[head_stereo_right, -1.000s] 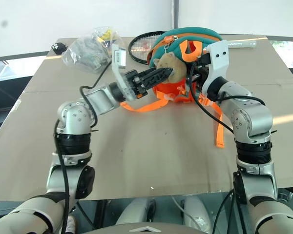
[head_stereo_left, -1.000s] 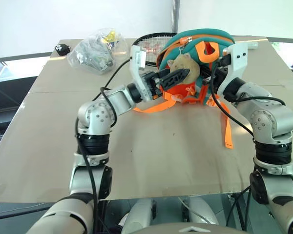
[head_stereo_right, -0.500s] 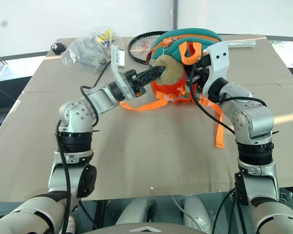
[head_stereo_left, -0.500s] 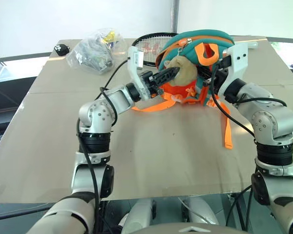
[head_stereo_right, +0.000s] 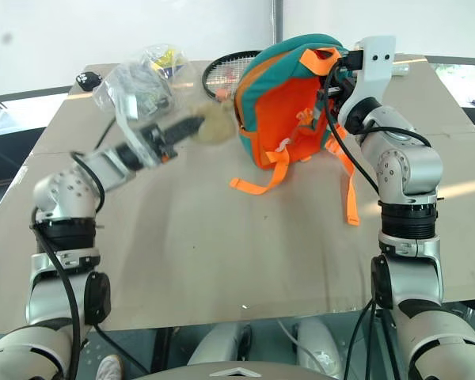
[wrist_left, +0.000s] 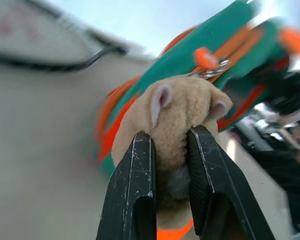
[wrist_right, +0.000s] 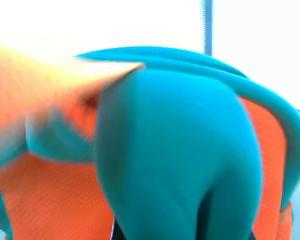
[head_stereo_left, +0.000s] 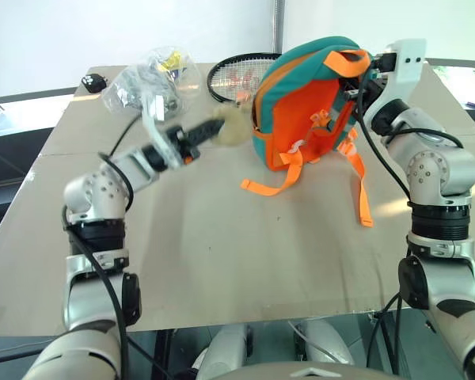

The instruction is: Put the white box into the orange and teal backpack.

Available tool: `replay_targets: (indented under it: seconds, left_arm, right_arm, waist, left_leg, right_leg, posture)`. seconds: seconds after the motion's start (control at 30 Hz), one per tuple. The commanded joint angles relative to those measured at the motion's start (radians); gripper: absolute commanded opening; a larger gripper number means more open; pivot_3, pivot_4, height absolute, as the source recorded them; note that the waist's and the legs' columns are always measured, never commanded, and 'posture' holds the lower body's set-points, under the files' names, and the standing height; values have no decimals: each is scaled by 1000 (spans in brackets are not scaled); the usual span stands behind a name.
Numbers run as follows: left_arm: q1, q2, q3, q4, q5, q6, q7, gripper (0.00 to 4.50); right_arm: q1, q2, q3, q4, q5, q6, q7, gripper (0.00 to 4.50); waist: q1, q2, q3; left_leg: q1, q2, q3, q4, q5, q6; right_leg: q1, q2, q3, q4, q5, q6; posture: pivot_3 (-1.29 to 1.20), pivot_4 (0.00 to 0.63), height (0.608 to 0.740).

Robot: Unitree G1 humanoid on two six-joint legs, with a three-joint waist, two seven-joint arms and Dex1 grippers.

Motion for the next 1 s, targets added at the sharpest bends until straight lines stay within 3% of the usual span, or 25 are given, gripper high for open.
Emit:
replay_targets:
  seconds: [0.03,0.17,0.4,0.5,0.6,0.67,0.8,0.93,0.97,1.0]
  left_arm:
    - [83,25,-7,59,120,-42,53,250]
    - [133,-37,-48,54,170,-88,95,250]
    - [66,-145,-57,118,242,-197,189,249]
    - [59,-176,-78,94,264,-267,158,249]
    - [66,-182,-110,33,295,-313,126,249]
    - [73,-178,-111,-10,300,-341,102,249]
    - [116,-147,-124,-130,328,-384,63,2030]
    - [184,-132,-127,-261,324,-370,58,4128]
    - [198,-130,-125,-290,321,-361,60,4431]
    - [243,-117,-114,-362,298,-342,54,4431]
  right_arm:
    - [-41,-36,-181,-10,-4,-67,-123,0]
    - [-27,-55,-196,-37,23,-52,-155,0]
    - [22,-72,-206,-131,77,21,-174,0]
    - [69,-112,-144,-190,70,66,-120,0]
    - [167,-216,-4,-274,31,72,36,0]
    - [212,-240,28,-304,27,57,84,763]
    - [326,-335,87,-341,-56,1,175,2415]
    - [410,-353,52,-392,-35,-3,222,4479]
    - [427,-358,44,-402,-34,-4,231,4500]
    - [492,-381,15,-441,-8,-13,282,4500]
  waist:
    - [3,0,0]
    - [5,0,0]
    - [8,-1,-1]
    - [12,-1,-1]
    - [14,-1,-1]
    - [11,-1,-1]
    - [7,-1,-1]
    - [10,-1,-1]
    - [11,-1,-1]
    - [14,-1,-1]
  left_leg:
    - [0,0,0,0,0,0]
    - [1,-1,-1,0,0,0]
    - [1,-1,0,1,0,0]
    - [0,-1,0,1,0,0]
    - [-1,-1,0,1,0,0]
    - [-2,-1,1,1,0,0]
    - [-1,0,2,0,0,0]
    - [0,0,2,0,0,0]
    - [0,0,2,0,0,0]
    - [0,0,1,0,0,0]
  right_leg:
    - [0,0,0,0,0,0]
    - [0,-2,0,-1,0,0]
    - [0,-1,1,0,0,0]
    - [1,-2,1,1,0,0]
    - [1,-2,1,0,0,0]
    - [1,-1,1,-1,0,0]
    - [1,-1,2,-1,0,0]
    - [1,-1,2,-1,0,0]
    - [1,-1,2,-2,0,0]
    - [1,-1,2,-2,0,0]
  posture:
    - [0,150,740]
    - [0,150,740]
    - [0,150,740]
    - [0,150,740]
    - [0,150,740]
    - [0,150,740]
    - [0,150,740]
    - [0,150,740]
    - [0,150,740]
    - [0,150,740]
